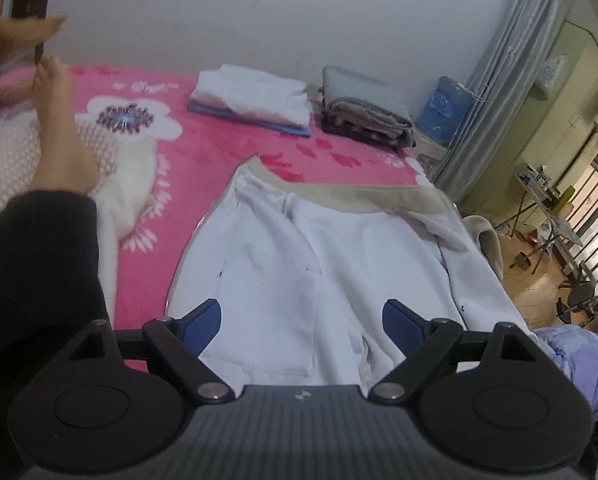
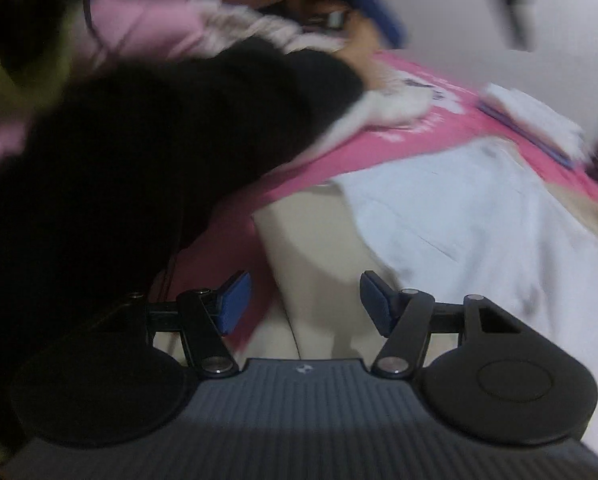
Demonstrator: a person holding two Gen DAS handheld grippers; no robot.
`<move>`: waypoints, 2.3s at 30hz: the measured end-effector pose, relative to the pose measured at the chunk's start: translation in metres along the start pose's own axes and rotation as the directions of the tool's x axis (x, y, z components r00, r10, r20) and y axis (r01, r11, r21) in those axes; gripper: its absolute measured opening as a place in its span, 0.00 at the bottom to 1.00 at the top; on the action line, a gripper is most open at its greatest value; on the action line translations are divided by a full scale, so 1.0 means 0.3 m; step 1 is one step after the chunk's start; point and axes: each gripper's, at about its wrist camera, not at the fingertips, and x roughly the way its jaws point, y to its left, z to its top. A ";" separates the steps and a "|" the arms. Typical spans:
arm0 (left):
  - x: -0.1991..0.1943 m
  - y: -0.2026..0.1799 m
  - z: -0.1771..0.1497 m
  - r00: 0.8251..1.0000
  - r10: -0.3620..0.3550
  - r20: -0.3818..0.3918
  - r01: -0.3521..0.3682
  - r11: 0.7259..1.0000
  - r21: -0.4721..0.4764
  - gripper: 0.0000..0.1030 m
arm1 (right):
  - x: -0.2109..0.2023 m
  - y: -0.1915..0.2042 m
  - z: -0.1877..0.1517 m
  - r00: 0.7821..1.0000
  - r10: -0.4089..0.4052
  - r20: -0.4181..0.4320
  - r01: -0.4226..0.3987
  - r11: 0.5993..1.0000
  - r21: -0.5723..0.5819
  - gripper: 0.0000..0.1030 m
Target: Fold clothes
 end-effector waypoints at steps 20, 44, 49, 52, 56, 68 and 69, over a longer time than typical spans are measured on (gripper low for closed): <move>0.003 -0.084 -0.102 0.991 -0.104 0.085 0.104 0.995 0.015 0.87 | -0.204 -0.448 -0.104 0.973 -0.201 0.117 0.094 0.798 0.595 0.09; 0.407 -0.354 -0.504 0.960 0.205 -0.193 -0.102 0.892 0.439 0.94 | -0.304 -0.692 -0.670 0.928 -0.368 0.053 -0.007 0.125 0.992 0.08; 0.418 -0.374 -0.502 0.957 0.214 -0.197 -0.115 0.899 0.422 0.96 | -0.320 -0.686 -0.707 0.935 -0.349 0.067 -0.042 0.080 0.996 0.09; 0.421 -0.381 -0.500 0.955 0.218 -0.203 -0.117 0.902 0.415 0.97 | -0.321 -0.683 -0.715 0.934 -0.349 0.073 -0.051 0.073 0.996 0.09; 0.420 -0.381 -0.500 0.955 0.218 -0.203 -0.117 0.902 0.415 0.98 | -0.324 -0.682 -0.730 0.935 -0.345 0.082 -0.067 0.056 0.996 0.09; 0.430 -0.393 -0.490 0.945 0.240 -0.221 -0.141 0.911 0.388 0.99 | -0.319 -0.693 -0.748 0.934 -0.345 0.096 -0.098 0.011 0.995 0.09; 0.432 -0.396 -0.490 0.945 0.243 -0.220 -0.144 0.911 0.387 0.99 | -0.319 -0.693 -0.749 0.933 -0.346 0.096 -0.099 0.009 0.995 0.09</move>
